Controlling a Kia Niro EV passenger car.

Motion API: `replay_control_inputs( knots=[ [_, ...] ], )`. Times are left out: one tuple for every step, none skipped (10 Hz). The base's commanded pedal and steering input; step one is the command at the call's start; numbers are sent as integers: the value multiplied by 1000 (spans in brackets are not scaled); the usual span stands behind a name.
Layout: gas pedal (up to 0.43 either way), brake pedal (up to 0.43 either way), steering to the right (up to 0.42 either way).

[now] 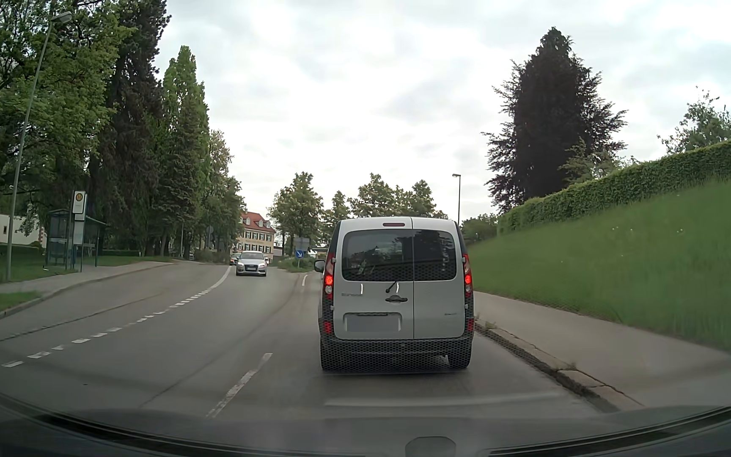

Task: Follow the waypoints while adhering to traffic rules and regulations

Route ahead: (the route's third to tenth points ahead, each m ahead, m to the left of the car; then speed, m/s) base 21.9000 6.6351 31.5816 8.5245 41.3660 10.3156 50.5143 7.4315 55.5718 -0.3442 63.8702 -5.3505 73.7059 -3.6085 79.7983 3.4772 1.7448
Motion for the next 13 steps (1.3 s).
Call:
replay_control_inputs(
  knots=[
    [138, 0, -36],
    [130, 0, -36],
    [118, 0, -36],
    [118, 0, -36],
    [110, 0, -36],
    [98, 0, -36],
    [79, 0, -36],
    [39, 0, -36],
    [8, 0, -36],
    [0, 0, -36],
    [0, 0, -36],
    [0, 0, -36],
    [0, 0, -36]
  ],
)
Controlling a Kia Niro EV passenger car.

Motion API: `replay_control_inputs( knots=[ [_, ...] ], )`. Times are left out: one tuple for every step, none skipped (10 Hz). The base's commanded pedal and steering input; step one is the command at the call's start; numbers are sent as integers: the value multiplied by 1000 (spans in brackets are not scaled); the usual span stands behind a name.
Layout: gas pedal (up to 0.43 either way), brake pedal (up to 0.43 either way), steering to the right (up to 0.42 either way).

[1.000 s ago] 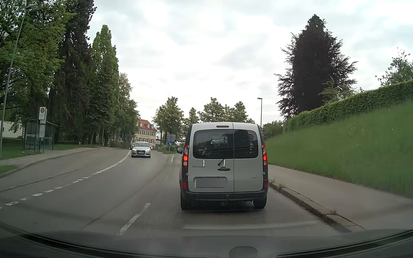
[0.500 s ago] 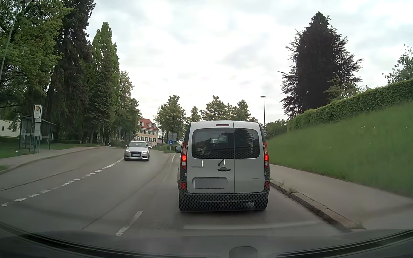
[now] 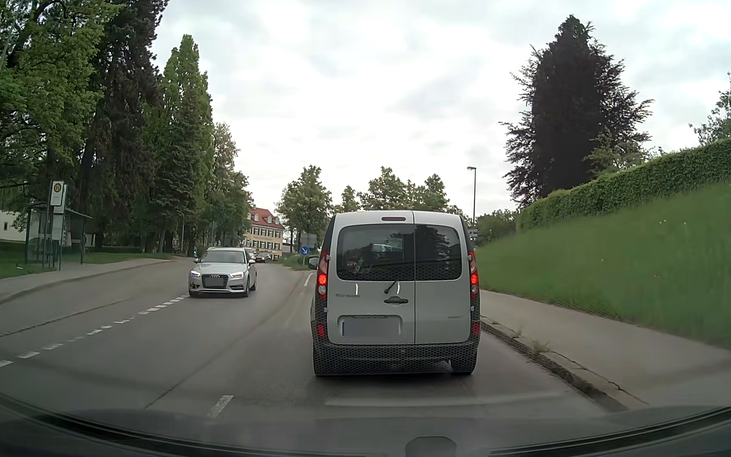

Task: Follow the waypoints while adhering to traffic rules and regulations

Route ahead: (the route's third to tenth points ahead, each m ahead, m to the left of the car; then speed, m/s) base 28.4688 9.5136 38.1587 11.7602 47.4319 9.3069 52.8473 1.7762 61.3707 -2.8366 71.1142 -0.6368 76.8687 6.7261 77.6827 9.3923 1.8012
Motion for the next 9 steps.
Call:
replay_control_inputs(
  knots=[
    [0, 0, -36],
    [0, 0, -36],
    [0, 0, -36],
    [0, 0, -36],
    [0, 0, -36],
    [0, 0, -36],
    [0, 0, -36],
    [0, 0, -36],
    [0, 0, -36]
  ],
)
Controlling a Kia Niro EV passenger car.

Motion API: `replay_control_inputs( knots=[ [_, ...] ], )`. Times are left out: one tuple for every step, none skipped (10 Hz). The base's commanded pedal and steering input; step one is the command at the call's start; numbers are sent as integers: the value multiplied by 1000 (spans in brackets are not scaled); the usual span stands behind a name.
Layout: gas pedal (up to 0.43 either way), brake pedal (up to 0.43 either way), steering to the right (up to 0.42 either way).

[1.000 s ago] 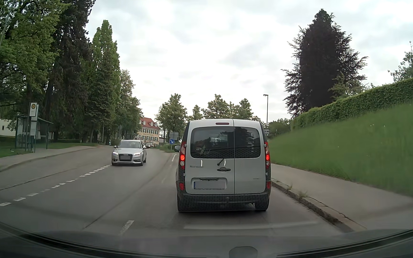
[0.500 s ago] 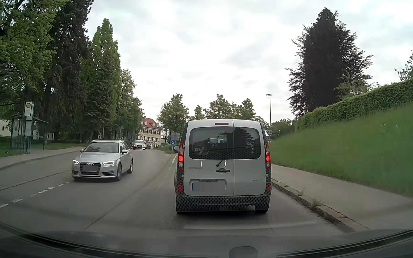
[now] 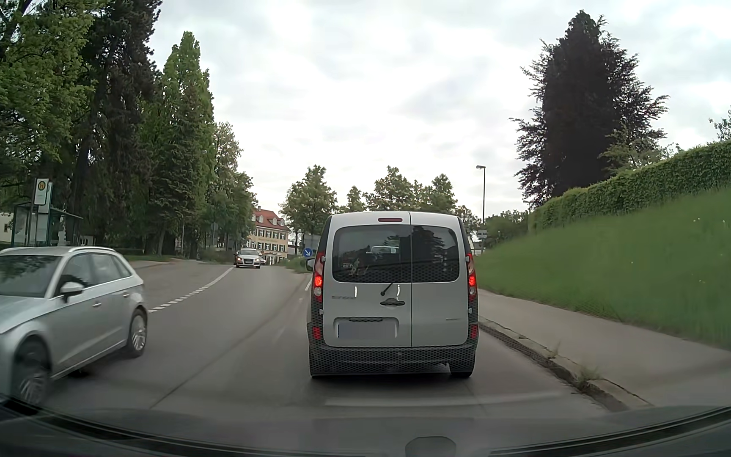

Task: Follow the waypoints while adhering to traffic rules and regulations

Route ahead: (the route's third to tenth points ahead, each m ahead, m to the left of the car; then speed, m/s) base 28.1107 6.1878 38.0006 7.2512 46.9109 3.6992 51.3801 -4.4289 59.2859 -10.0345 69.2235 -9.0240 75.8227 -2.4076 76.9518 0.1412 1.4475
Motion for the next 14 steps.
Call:
replay_control_inputs(
  knots=[
    [8, 0, -36],
    [20, 0, -36],
    [28, 0, -36],
    [28, 0, -36],
    [39, 0, -36],
    [39, 0, -36],
    [39, 0, -36],
    [39, 0, -36],
    [39, 0, -36],
    [39, 0, -36],
    [39, 0, -36],
    [39, 0, -36],
    [39, 0, -36],
    [39, 0, -36]
  ],
)
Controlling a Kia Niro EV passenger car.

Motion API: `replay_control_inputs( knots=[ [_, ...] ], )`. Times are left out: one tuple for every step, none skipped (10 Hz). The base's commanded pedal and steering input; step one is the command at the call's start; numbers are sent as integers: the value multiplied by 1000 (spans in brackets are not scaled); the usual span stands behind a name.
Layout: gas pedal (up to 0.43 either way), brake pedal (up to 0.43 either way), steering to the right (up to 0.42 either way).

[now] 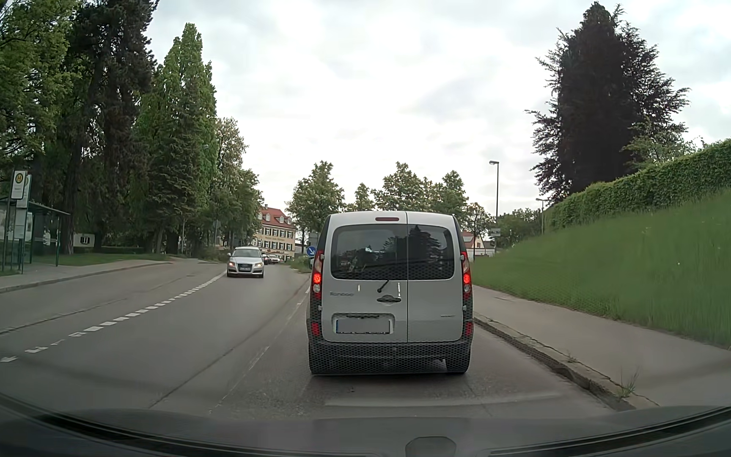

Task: Follow the waypoints while adhering to traffic rules and regulations

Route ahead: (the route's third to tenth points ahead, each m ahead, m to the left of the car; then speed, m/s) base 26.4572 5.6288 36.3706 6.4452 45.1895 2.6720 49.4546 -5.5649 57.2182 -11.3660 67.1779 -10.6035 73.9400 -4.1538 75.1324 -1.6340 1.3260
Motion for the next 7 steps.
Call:
replay_control_inputs(
  knots=[
    [39, 0, -36],
    [39, 0, -36],
    [39, 0, -36],
    [39, 0, -36],
    [39, 0, -36],
    [39, 0, -36],
    [39, 0, -36]
  ],
)
